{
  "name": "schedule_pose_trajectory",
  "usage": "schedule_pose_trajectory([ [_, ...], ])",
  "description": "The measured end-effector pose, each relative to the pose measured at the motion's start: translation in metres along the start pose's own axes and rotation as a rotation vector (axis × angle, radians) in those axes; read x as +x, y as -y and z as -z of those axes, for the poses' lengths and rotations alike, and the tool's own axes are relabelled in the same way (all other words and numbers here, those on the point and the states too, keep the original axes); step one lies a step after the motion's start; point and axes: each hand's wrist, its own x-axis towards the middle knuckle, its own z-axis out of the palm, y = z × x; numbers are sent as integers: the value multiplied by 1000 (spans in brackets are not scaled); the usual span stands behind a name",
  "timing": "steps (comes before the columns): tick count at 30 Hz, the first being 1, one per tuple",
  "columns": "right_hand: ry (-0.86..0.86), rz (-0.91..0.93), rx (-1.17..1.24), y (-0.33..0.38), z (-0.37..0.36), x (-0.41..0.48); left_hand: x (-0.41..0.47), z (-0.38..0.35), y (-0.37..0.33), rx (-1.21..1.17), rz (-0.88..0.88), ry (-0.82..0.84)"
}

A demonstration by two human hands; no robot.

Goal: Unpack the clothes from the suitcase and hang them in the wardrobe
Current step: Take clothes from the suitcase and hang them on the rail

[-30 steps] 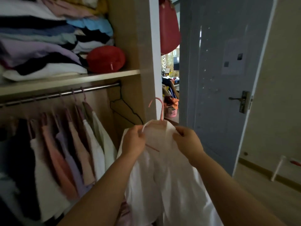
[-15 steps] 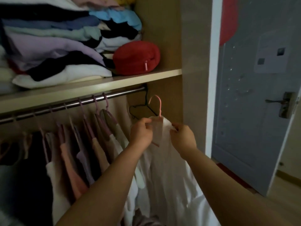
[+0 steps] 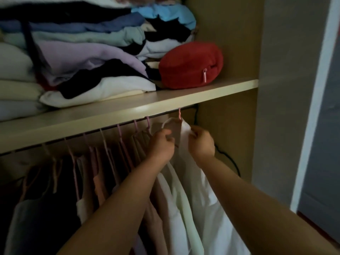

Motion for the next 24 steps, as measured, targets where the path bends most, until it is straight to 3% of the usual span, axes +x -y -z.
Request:
schedule_pose_trajectory([
  [5, 67, -39, 87, 1, -24, 23, 6, 15, 0, 17, -66, -110],
  [12, 176, -31, -4, -19, -48, 22, 12, 28, 10, -3, -104, -222],
  [18, 222, -69, 17, -21, -46, 17, -2, 27, 3, 6, -150, -214],
  [24, 91, -82, -21, -37, -16, 2, -10, 7, -3, -30, -192, -92],
])
